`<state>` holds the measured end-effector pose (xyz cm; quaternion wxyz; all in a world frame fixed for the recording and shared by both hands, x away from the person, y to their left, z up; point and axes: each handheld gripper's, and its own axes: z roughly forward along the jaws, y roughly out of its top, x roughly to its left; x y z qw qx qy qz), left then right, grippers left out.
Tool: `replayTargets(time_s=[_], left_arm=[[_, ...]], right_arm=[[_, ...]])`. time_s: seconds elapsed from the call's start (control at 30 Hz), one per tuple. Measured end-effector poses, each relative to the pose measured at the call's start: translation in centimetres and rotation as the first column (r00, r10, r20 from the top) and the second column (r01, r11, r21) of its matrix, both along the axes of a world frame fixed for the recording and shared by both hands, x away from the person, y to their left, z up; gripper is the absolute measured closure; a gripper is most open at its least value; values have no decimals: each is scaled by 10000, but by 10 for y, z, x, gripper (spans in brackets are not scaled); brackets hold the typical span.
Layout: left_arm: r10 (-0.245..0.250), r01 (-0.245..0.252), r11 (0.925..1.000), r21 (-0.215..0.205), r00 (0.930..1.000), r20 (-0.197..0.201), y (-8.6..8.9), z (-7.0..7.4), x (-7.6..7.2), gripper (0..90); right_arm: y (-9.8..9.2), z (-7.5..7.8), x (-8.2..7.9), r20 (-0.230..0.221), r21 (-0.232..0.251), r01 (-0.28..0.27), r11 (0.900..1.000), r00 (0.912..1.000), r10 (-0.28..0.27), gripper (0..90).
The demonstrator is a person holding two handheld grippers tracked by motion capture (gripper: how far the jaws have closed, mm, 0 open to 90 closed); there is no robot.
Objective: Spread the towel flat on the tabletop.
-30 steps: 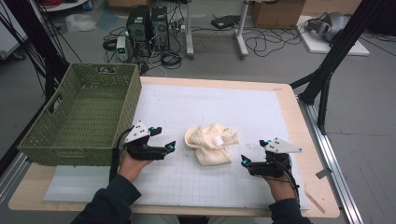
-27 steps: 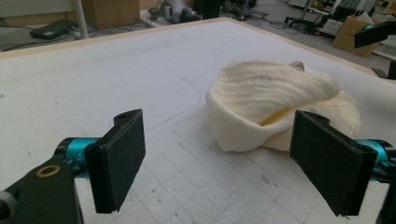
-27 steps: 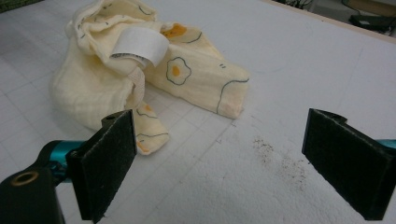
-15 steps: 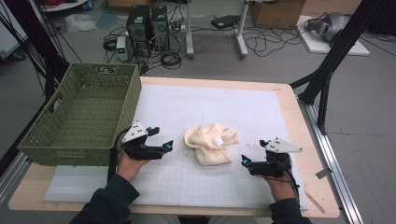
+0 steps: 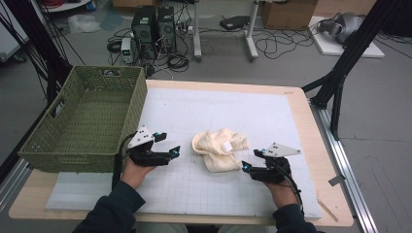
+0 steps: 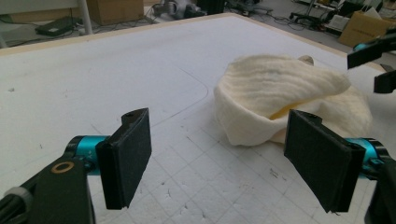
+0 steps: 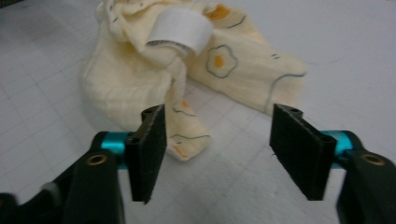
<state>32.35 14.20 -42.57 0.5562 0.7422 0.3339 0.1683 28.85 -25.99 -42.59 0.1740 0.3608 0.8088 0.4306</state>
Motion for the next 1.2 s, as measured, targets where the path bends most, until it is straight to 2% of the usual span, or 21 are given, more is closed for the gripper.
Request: replayTargets(time_s=[0.07,0.13,0.17,0.2,0.27,0.33,0.57,0.7,0.73,0.8,0.93,1.03,1.1,1.2], left_arm=[[-27,27,10000,32,10000,-28,1,0,1,254],[-36,37,10000,14,10000,-43,1,-1,1,262],[-58,58,10000,14,10000,-61,1,0,1,269],[-41,41,10000,-7,10000,-80,1,0,1,274],[-93,93,10000,30,9999,-70,2,0,1,287],[-167,168,9998,49,9998,-63,1,0,0,307],[-404,404,9987,309,9992,-18,-3,0,-2,393],[-404,401,9988,295,9991,102,-8,4,-1,394],[-499,496,9985,250,9987,136,-10,6,-1,398],[-784,778,9967,248,9966,254,-18,11,0,416],[-1609,1592,9865,381,9859,459,-44,20,5,433],[-2153,2135,9758,482,9759,368,-64,25,9,416],[-2437,2420,9685,592,9696,228,-77,26,12,363],[-2632,2620,9632,604,9647,116,-94,26,14,337]], right_arm=[[10,-5,2,-333,13,-386,9993,9987,386,441],[22,-9,4,-475,-178,-912,9957,9948,903,510],[29,-11,4,-566,-401,-1173,9923,9918,1149,562],[34,-13,4,-699,-680,-1461,9869,9875,1414,659],[42,-16,1,-653,-1261,-1804,9755,9827,1733,783],[43,-13,-3,-489,-1437,-1873,9717,9821,1820,837],[24,0,-16,-50,-1992,-1407,9698,9898,1425,851],[4,8,-24,352,-2574,-510,9650,9974,621,851],[-2,8,-25,374,-2629,-331,9643,9983,445,851],[-10,6,-26,264,-2415,-146,9703,9994,216,842],[-9,7,-25,299,-2115,-143,9773,9993,211,799],[-6,7,-24,361,-2061,-246,9782,9988,327,758],[-6,7,-24,379,-2038,-274,9786,9986,359,743],[-7,8,-24,363,-1885,-251,9817,9988,325,727]])
